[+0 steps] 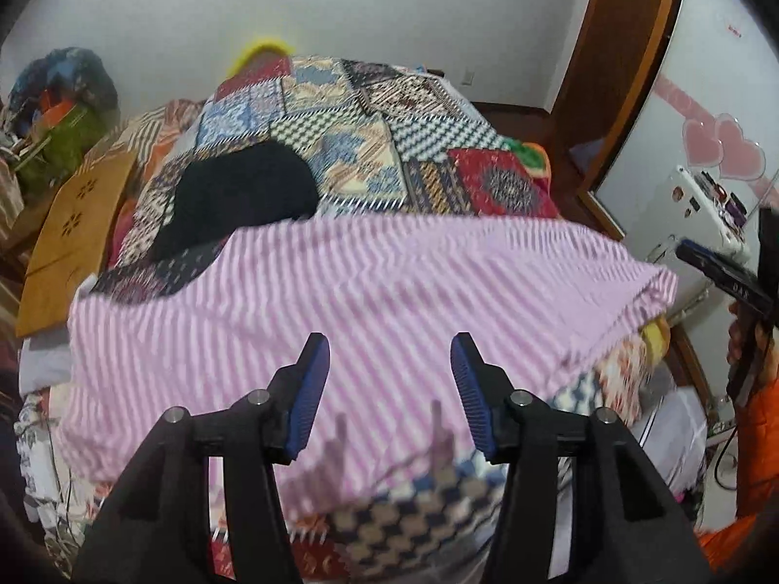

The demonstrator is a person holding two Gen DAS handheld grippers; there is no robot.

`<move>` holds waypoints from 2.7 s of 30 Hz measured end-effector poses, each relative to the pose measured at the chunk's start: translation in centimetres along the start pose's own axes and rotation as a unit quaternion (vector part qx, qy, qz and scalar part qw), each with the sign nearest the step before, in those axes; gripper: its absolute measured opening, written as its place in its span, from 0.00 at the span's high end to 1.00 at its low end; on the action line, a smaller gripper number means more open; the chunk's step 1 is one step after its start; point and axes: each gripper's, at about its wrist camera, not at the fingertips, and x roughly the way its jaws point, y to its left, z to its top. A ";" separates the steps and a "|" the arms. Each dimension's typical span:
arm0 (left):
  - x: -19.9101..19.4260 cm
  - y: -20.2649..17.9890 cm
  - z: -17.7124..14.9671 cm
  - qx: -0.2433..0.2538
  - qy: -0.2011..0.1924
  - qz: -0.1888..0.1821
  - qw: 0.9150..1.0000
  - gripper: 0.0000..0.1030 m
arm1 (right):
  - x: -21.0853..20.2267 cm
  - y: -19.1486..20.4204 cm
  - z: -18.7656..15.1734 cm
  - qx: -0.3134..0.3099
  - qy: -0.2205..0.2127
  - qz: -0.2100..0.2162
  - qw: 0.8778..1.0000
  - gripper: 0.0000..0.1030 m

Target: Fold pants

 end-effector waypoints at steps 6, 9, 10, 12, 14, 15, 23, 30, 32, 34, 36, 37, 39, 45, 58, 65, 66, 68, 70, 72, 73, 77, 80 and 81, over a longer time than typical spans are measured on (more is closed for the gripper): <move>4.3 -3.7 4.1 0.022 0.005 -0.012 1.000 0.47 | -1.5 -7.0 -1.9 0.061 0.010 -0.094 0.994 0.54; 7.4 -5.9 5.3 0.031 0.015 -0.018 0.999 0.43 | -1.4 -9.8 -3.8 0.108 0.030 -0.101 0.989 0.53; 8.2 -6.4 5.3 0.033 0.020 -0.018 0.999 0.43 | -1.2 -10.4 -4.6 0.123 0.038 -0.101 0.986 0.53; 10.1 -7.7 5.4 0.042 0.033 -0.018 0.998 0.43 | -0.7 -11.6 -6.2 0.158 0.055 -0.098 0.981 0.53; 11.8 -9.0 5.0 0.056 0.047 -0.015 0.997 0.43 | -0.2 -11.9 -7.5 0.189 0.066 -0.085 0.976 0.53; 12.9 -9.6 4.6 0.066 0.056 -0.012 0.996 0.43 | 0.1 -12.1 -8.0 0.204 0.068 -0.077 0.973 0.53; 16.0 -10.6 2.2 0.064 0.083 -0.009 0.994 0.35 | 2.9 -13.7 -10.1 0.319 0.073 -0.036 0.944 0.53; 16.2 -10.3 2.4 0.055 0.083 -0.012 0.995 0.33 | 4.6 -13.5 -9.5 0.291 0.063 -0.037 0.954 0.54; 16.1 -10.4 2.4 0.057 0.082 -0.010 0.995 0.33 | 4.7 -13.6 -9.4 0.284 0.058 -0.040 0.956 0.67; 16.1 -10.5 2.5 0.058 0.084 -0.008 0.995 0.33 | 4.5 -13.6 -9.2 0.270 0.051 -0.051 0.960 0.84; 16.0 -10.5 2.6 0.057 0.087 -0.007 0.995 0.33 | 3.7 -13.5 -9.1 0.260 0.036 -0.046 0.964 0.90; 15.9 -10.5 2.7 0.058 0.088 -0.007 0.994 0.33 | 3.3 -13.4 -9.0 0.255 0.030 -0.047 0.965 0.92; 15.5 -10.5 3.0 0.061 0.087 -0.006 0.994 0.33 | 2.7 -13.0 -8.9 0.241 0.026 -0.057 0.969 0.93; 14.2 -10.7 4.1 0.059 0.071 -0.014 0.996 0.33 | 3.4 -14.7 -11.5 0.271 0.064 -0.057 0.959 0.90; 17.5 -18.9 11.2 0.140 0.065 -0.069 0.986 0.33 | -0.3 -16.3 -7.5 0.252 0.016 -0.081 0.964 0.55; 24.4 -25.2 14.0 0.172 0.136 -0.139 0.966 0.33 | 3.1 -15.4 -6.4 0.230 0.027 -0.055 0.971 0.53; 25.5 -26.1 14.1 0.175 0.148 -0.143 0.963 0.33 | 3.7 -15.2 -6.4 0.224 0.029 -0.058 0.972 0.53; 27.5 -27.6 13.8 0.185 0.168 -0.148 0.957 0.33 | 4.5 -15.1 -6.4 0.217 0.026 -0.056 0.974 0.54; 29.3 -28.8 13.2 0.196 0.186 -0.148 0.951 0.33 | 4.7 -15.1 -6.5 0.217 0.021 -0.040 0.975 0.80; 30.2 -29.4 12.5 0.200 0.198 -0.147 0.948 0.33 | 4.7 -15.0 -6.4 0.213 0.019 -0.030 0.976 0.84; 30.3 -29.4 12.1 0.200 0.201 -0.153 0.947 0.33 | 4.6 -14.9 -6.3 0.203 0.014 -0.035 0.978 0.87; 29.0 -28.9 11.5 0.216 0.185 -0.147 0.947 0.33 | 4.4 -14.9 -5.1 0.180 -0.003 -0.036 0.983 0.90; 26.9 -27.5 12.2 0.214 0.165 -0.141 0.952 0.33 | 4.7 -15.1 -3.1 0.161 -0.015 -0.035 0.986 0.90; 26.0 -26.8 12.6 0.208 0.156 -0.139 0.956 0.33 | 4.7 -15.1 -2.2 0.152 -0.022 -0.035 0.987 0.90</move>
